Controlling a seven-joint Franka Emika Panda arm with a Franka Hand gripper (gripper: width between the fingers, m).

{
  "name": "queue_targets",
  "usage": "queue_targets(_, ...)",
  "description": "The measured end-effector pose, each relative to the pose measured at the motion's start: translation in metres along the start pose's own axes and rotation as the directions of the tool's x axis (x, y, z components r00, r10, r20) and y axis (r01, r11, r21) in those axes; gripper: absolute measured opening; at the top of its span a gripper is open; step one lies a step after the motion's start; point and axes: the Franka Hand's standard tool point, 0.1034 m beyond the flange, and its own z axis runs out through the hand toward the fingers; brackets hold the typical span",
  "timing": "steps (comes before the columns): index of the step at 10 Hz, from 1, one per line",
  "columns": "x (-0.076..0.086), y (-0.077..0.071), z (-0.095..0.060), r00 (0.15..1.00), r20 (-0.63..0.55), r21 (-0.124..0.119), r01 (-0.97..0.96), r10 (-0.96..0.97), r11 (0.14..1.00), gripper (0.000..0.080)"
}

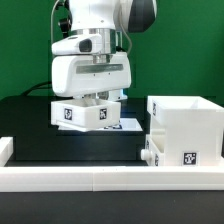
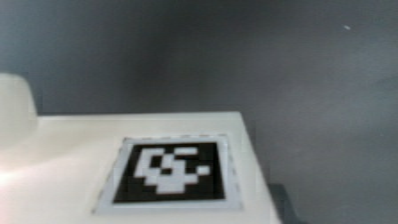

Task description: Assemble drawer

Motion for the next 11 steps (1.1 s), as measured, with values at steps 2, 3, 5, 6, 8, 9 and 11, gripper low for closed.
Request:
queue_targets(2, 0.000, 0.000, 0.001, 0.995, 0.004, 0.000, 0.100, -0.100, 0.995, 0.0042)
queue_targets(3, -0.001, 0.000, 0.001, 0.985, 0.006, 0.000, 0.173, -0.173, 0.985, 0.0042)
queue_targets(5, -0.001, 0.000, 0.002, 0.954, 0.011, 0.003, 0.298, -0.298, 0.954, 0.0042)
queue_targets(6, 0.004, 0.005, 0.002, 0.940, 0.013, 0.006, 0.340, -0.340, 0.940, 0.0042)
queue_targets(8, 0.018, 0.017, 0.002, 0.933, 0.012, 0.011, 0.360, -0.360, 0.933, 0.0042)
queue_targets(9, 0.023, 0.022, 0.002, 0.931, 0.017, 0.041, 0.363, -0.364, 0.931, 0.0042)
queue_targets(11, 0.037, 0.034, 0.001, 0.920, 0.020, 0.045, 0.390, -0.391, 0.920, 0.0042)
